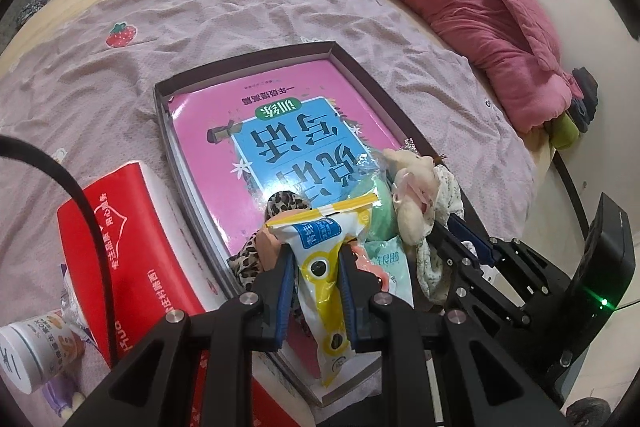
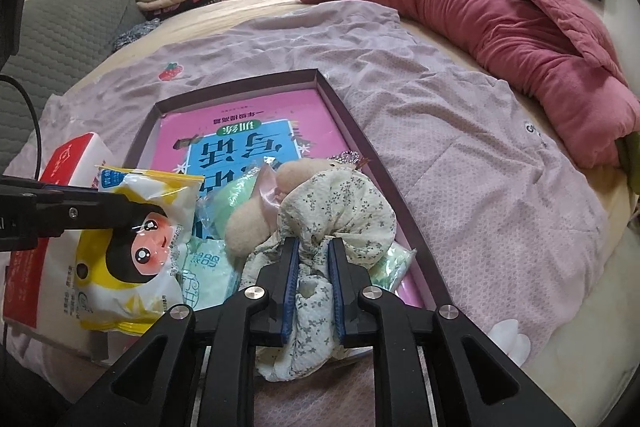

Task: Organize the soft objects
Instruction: 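Lower the wipe pack and scrunchie into the tray and open both grippers, then move both grippers back toward the remaining pile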

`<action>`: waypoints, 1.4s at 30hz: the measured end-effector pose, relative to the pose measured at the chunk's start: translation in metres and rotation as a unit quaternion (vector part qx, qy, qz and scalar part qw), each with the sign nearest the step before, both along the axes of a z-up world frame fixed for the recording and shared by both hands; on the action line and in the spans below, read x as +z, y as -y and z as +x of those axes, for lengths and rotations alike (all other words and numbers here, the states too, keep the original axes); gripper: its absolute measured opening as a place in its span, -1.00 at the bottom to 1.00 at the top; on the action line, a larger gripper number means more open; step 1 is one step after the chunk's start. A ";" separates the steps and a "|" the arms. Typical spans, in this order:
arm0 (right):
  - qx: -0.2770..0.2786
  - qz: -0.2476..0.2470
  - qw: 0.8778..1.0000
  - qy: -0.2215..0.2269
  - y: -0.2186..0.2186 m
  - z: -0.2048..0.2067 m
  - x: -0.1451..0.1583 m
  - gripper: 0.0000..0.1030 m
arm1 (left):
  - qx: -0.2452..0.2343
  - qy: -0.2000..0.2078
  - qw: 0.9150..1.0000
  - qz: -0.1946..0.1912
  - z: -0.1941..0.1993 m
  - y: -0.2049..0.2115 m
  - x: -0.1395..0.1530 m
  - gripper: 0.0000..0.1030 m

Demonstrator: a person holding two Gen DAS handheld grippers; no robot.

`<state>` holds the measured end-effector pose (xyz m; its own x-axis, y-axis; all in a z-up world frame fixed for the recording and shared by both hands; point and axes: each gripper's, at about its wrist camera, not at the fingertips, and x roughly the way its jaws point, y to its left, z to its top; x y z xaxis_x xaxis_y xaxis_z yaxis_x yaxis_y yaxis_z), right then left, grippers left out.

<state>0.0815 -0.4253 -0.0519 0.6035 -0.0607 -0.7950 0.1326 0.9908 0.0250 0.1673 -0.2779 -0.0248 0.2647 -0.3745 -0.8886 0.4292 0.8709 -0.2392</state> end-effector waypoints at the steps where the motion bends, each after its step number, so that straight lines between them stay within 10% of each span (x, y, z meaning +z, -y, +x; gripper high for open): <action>1: -0.001 0.001 1.000 0.000 0.001 0.000 0.000 -0.66 | -0.001 0.000 1.000 -0.001 0.000 0.000 0.000 -0.57; 17: -0.009 0.015 0.999 0.034 0.006 -0.015 0.026 -0.02 | -0.008 -0.002 1.000 0.001 -0.002 0.001 0.002 -0.57; 34: -0.014 0.020 0.998 0.055 0.008 -0.032 0.053 0.12 | -0.020 0.004 1.000 0.005 -0.005 0.002 0.009 -0.53; 42: -0.011 0.018 0.997 0.071 0.004 -0.034 0.070 0.14 | -0.022 0.029 0.999 -0.012 -0.007 -0.005 0.034 -0.14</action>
<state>0.0477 -0.4293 0.0176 0.7095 -0.0477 -0.7031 0.1471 0.9857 0.0816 0.1606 -0.2729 0.0087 0.2990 -0.4086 -0.8624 0.4809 0.8451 -0.2337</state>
